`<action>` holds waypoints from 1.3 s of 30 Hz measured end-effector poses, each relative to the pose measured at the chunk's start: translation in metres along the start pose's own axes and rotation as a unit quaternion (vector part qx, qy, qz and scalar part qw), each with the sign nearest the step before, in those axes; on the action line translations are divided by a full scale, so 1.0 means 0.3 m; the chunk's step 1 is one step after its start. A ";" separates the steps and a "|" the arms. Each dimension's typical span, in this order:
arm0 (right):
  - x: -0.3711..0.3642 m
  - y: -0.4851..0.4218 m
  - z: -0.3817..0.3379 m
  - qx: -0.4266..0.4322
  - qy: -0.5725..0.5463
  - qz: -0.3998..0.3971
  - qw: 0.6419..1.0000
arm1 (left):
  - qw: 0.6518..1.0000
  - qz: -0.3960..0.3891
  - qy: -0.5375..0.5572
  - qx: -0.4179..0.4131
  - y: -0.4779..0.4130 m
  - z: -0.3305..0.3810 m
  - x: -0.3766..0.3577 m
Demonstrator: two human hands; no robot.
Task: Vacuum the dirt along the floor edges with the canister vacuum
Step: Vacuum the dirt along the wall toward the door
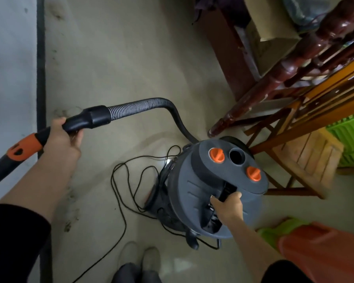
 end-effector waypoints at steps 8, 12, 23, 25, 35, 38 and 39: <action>0.074 0.033 0.231 0.027 0.124 -0.009 0.992 | 1.000 -0.011 -0.001 0.000 0.009 -0.012 0.079; 0.104 0.052 0.308 -0.002 0.206 0.001 0.979 | 1.000 -0.021 0.007 0.000 0.004 -0.006 0.113; 0.005 0.203 -0.425 0.210 0.418 -0.012 0.884 | 0.999 0.031 0.023 0.025 0.076 0.034 0.190; -0.161 0.265 -0.588 0.294 0.345 -0.035 0.890 | 0.999 0.021 0.004 0.035 0.078 0.026 0.166; -0.719 0.392 -1.146 0.585 0.363 -0.079 0.721 | 0.997 0.067 -0.047 0.007 -0.177 0.163 0.045; -0.860 0.346 -1.328 0.584 0.397 -0.111 0.699 | 0.996 0.068 -0.050 0.028 -0.337 0.202 -0.017; -0.900 0.331 -1.388 0.586 0.406 -0.116 0.691 | 0.996 0.070 -0.048 0.035 -0.383 0.216 -0.039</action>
Point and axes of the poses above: each hand's wrist, its own y-axis away from the middle knuckle, its own x-axis out of the back of the hand, z = x × y, the point moved 5 cm from there along -y, towards the middle knuckle, and after that the axes turned 7 degrees about -x, right-handed, at the moved point
